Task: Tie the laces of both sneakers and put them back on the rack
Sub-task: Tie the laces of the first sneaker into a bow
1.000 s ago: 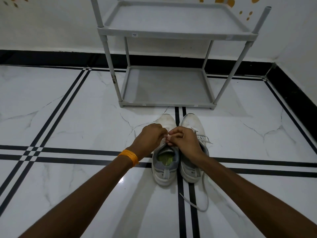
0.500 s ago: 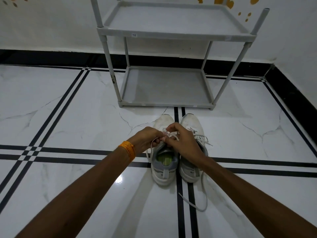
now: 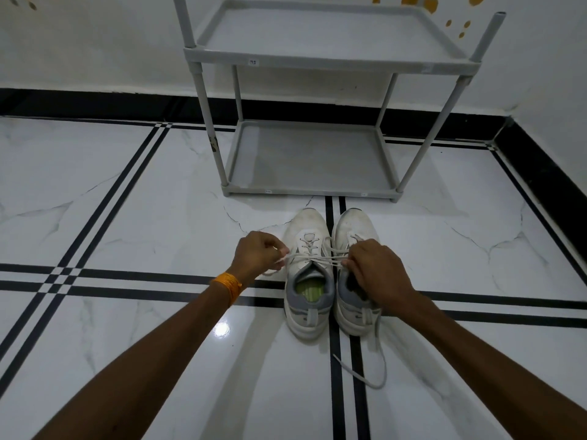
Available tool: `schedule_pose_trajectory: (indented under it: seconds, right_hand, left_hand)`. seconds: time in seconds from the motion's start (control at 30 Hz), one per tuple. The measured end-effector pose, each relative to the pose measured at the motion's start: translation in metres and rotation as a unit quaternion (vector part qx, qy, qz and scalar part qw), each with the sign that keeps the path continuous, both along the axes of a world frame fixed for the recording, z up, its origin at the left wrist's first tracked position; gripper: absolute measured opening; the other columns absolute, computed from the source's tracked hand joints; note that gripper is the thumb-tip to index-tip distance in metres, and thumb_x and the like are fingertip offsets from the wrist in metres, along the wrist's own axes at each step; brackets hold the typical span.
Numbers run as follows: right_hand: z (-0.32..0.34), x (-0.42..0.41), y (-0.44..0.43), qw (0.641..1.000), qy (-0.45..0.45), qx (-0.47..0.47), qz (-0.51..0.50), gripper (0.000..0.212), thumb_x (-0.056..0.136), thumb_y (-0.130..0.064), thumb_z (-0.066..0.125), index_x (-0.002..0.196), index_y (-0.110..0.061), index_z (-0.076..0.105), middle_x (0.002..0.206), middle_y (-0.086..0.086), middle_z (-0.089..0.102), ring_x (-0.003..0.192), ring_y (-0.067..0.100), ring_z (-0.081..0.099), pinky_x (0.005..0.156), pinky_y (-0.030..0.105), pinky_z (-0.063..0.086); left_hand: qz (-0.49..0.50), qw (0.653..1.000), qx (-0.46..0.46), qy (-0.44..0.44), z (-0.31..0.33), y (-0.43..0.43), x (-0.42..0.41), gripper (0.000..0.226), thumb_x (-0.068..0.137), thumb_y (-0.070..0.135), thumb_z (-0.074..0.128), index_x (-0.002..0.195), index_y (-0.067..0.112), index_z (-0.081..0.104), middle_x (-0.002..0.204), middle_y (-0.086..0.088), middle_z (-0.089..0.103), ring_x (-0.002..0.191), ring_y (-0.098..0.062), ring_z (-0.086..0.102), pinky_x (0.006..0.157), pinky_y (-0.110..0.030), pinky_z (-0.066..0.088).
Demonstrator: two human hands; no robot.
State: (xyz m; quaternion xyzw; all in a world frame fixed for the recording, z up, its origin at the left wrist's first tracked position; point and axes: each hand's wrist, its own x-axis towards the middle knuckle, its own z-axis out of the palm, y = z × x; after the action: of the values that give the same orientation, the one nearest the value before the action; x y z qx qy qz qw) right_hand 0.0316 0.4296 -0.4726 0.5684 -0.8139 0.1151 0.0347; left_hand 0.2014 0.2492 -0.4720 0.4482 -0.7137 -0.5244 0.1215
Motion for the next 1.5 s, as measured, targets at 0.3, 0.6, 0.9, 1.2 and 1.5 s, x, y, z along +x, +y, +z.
schedule_pose_trajectory:
  seconds: [0.3,0.6,0.9,1.2,1.5]
  right_hand:
    - [0.005,-0.002,0.008,0.989,0.112,0.087,0.045,0.031,0.062,-0.017,0.082,0.091,-0.015,0.072,0.117,0.003,0.066,0.123,0.032,0.054,0.094,0.049,0.044]
    - [0.008,0.005,0.006,0.984,0.110,0.135,0.019,0.047,0.048,-0.015,0.083,0.093,-0.011,0.072,0.112,0.005,0.067,0.119,0.033,0.057,0.095,0.057,0.043]
    - [0.012,0.004,0.002,0.979,0.147,0.141,-0.024,0.042,0.056,-0.018,0.084,0.093,-0.006,0.067,0.112,0.016,0.063,0.111,0.037,0.057,0.088,0.054,0.046]
    - [0.011,0.006,0.007,0.965,0.168,0.200,-0.033,0.049,0.047,-0.011,0.085,0.093,-0.010,0.068,0.108,0.010,0.065,0.111,0.036,0.057,0.086,0.057,0.044]
    - [0.016,-0.004,0.014,0.992,-0.014,0.118,-0.045,0.029,0.095,-0.033,0.054,0.118,-0.016,0.051,0.124,0.007,0.052,0.113,0.029,0.044,0.088,0.044,0.045]
  left_hand:
    - [-0.078,0.949,-0.297,-0.077,-0.022,0.009,0.006,0.012,0.081,0.009,0.070,0.086,0.020,0.067,0.055,0.005,0.058,0.053,-0.014,0.052,0.052,-0.016,0.031]
    - [-0.077,0.942,-0.320,-0.060,-0.027,0.009,0.014,0.004,0.086,0.015,0.068,0.088,0.018,0.071,0.061,0.002,0.063,0.058,-0.018,0.057,0.065,-0.027,0.051]
    - [-0.174,0.862,-0.452,-0.149,-0.028,-0.002,0.023,0.004,0.084,0.007,0.066,0.083,0.009,0.069,0.072,-0.010,0.070,0.062,-0.027,0.060,0.060,-0.025,0.035]
    - [-0.172,0.875,-0.410,-0.190,-0.036,-0.009,0.028,0.007,0.084,0.013,0.065,0.087,0.012,0.071,0.080,-0.008,0.072,0.071,-0.026,0.062,0.065,-0.030,0.046]
    - [-0.239,0.918,-0.290,-0.129,-0.041,-0.007,0.034,0.034,0.093,0.017,0.059,0.126,0.015,0.060,0.113,-0.009,0.066,0.098,-0.026,0.062,0.085,-0.034,0.049]
